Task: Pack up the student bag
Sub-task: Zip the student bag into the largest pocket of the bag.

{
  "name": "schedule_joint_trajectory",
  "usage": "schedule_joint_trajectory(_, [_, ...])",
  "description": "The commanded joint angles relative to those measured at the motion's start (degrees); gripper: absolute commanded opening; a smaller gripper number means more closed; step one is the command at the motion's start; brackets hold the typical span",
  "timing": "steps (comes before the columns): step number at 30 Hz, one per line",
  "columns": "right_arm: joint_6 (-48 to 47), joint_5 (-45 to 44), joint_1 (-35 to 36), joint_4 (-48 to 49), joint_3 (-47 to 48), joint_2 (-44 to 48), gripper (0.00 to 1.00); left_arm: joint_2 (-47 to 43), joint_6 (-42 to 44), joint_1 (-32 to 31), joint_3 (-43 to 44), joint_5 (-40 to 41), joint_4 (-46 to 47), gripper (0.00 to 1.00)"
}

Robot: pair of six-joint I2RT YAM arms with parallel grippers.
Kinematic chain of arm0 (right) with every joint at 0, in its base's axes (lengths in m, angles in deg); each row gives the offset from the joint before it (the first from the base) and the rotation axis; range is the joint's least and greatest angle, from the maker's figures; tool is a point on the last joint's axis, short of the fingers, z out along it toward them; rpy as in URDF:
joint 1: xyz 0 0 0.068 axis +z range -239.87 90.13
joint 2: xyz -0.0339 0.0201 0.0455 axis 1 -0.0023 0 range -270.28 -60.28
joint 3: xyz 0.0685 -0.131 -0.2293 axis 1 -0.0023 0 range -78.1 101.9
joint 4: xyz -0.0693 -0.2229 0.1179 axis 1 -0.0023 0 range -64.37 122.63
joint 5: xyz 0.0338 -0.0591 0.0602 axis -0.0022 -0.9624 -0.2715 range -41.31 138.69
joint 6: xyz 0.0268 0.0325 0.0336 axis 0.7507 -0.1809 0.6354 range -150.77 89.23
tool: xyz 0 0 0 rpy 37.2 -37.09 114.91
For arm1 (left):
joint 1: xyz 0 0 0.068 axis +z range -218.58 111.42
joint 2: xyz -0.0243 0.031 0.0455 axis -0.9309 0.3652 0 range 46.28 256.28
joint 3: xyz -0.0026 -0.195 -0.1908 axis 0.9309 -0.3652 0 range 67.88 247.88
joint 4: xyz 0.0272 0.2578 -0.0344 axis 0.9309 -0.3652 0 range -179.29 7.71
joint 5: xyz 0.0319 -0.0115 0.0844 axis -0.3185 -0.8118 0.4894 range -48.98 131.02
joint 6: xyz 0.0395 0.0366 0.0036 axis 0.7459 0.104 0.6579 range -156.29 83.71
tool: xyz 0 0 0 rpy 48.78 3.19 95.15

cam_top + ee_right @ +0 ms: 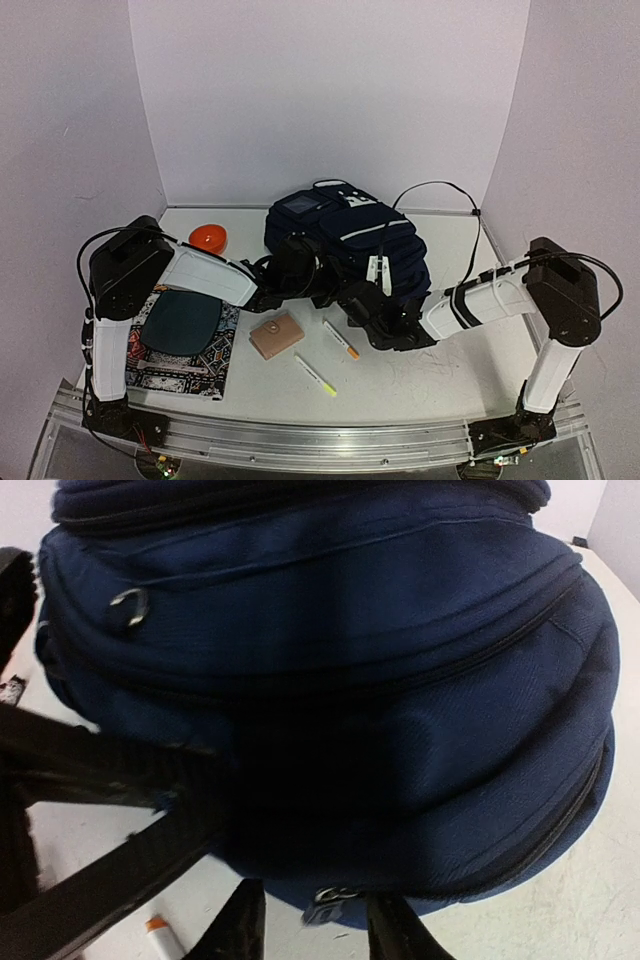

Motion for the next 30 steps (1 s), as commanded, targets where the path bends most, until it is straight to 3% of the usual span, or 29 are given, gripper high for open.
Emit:
schedule_joint_trajectory(1, [1.02,-2.43,-1.92,-2.55,2.16,-0.71,0.25,-0.67,-0.28,-1.66,3.56,-1.66,3.17,0.0])
schedule_joint_trajectory(8, [-1.43,1.64,-2.79,-1.26,-0.46,1.73,0.01,-0.48,0.38,-1.69,3.72,-1.09,3.19,0.0])
schedule_joint_trajectory(22, [-11.78,21.06,-8.48,2.63,-12.94,14.73,0.0,-0.78,2.93,-0.53,0.72,0.98,3.02,0.0])
schedule_joint_trajectory(30, [-17.88,30.08,-14.56,-2.42,-17.75,23.72,0.0,-1.38,5.64,2.33,-2.2,1.94,1.16,0.0])
